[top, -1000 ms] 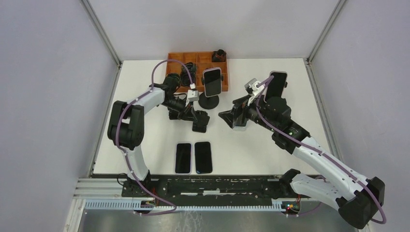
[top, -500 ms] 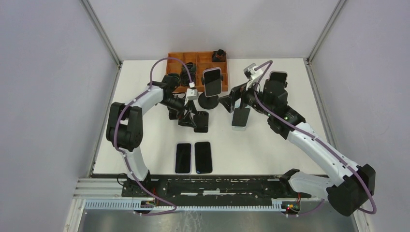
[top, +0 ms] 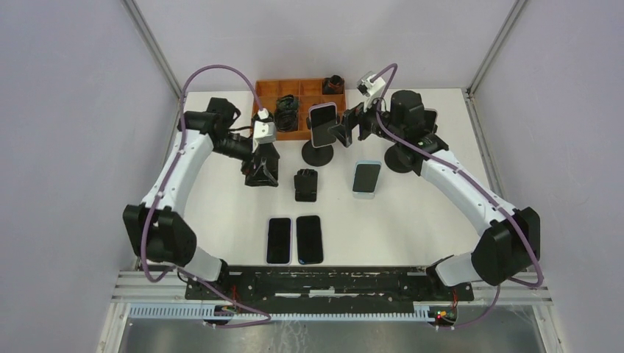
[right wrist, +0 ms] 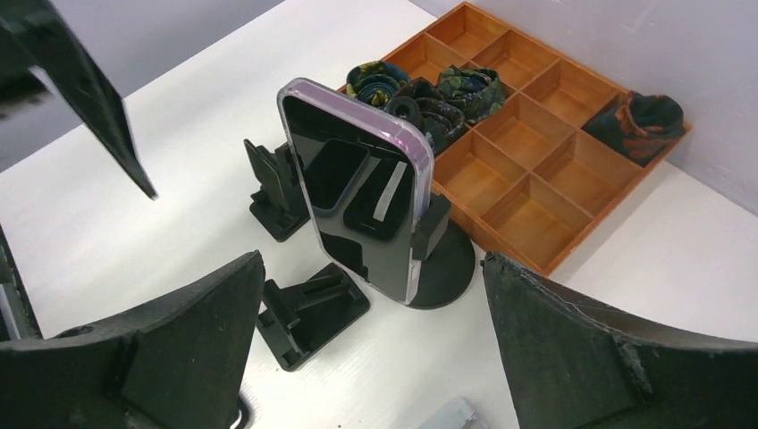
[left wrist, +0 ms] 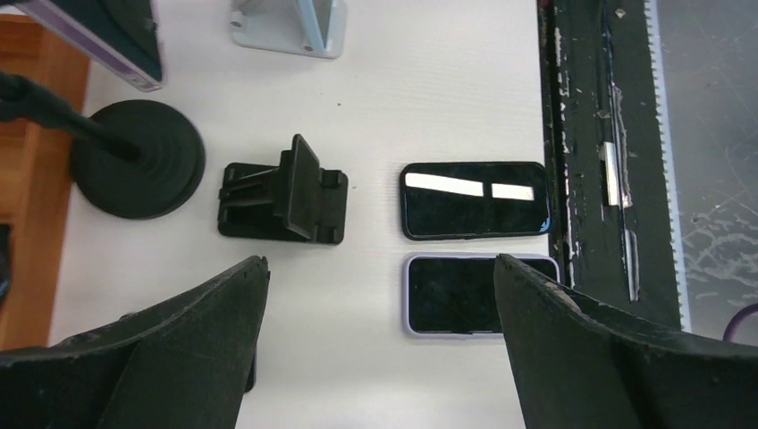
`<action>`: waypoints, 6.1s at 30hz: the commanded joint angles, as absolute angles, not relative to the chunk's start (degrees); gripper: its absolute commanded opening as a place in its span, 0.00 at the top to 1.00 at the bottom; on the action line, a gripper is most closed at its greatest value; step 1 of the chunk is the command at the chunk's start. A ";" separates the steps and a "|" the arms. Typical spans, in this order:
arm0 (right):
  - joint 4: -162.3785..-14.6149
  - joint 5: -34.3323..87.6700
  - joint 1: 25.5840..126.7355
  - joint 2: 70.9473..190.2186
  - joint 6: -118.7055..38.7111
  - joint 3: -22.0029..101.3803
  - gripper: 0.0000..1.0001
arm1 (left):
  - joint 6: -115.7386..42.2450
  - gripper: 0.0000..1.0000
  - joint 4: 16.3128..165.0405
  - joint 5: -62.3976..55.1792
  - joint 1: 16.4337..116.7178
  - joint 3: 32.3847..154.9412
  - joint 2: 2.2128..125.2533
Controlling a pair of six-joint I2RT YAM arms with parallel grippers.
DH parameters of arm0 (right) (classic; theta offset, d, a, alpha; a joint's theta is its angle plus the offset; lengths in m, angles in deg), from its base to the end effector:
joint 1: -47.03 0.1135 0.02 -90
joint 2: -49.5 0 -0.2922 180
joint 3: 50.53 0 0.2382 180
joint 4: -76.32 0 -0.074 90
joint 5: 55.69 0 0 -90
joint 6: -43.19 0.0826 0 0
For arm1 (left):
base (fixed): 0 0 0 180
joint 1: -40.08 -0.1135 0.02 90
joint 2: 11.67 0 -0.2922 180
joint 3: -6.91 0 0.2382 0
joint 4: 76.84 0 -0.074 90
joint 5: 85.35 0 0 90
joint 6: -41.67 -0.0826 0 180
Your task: Remove the phone from the phone stand
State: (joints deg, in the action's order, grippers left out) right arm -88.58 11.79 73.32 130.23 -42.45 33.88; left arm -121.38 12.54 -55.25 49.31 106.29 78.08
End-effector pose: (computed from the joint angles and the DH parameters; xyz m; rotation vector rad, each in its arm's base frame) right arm 0.3069 0.1869 0.3874 -0.6267 1.7017 0.7307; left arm 0.2567 -0.1141 0.3315 1.5706 1.6413 -1.0155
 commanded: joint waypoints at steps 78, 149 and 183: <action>-137.36 -4.07 69.00 121.75 14.02 34.18 1.00 | -57.65 0.00 57.19 -47.48 50.31 91.52 46.53; -133.57 -19.04 98.65 121.15 -4.73 29.19 0.72 | -72.36 0.98 34.80 -67.01 60.18 99.41 43.60; -137.52 -0.35 98.64 115.69 -4.63 32.17 1.00 | -97.86 0.98 15.00 -58.25 60.24 92.07 41.86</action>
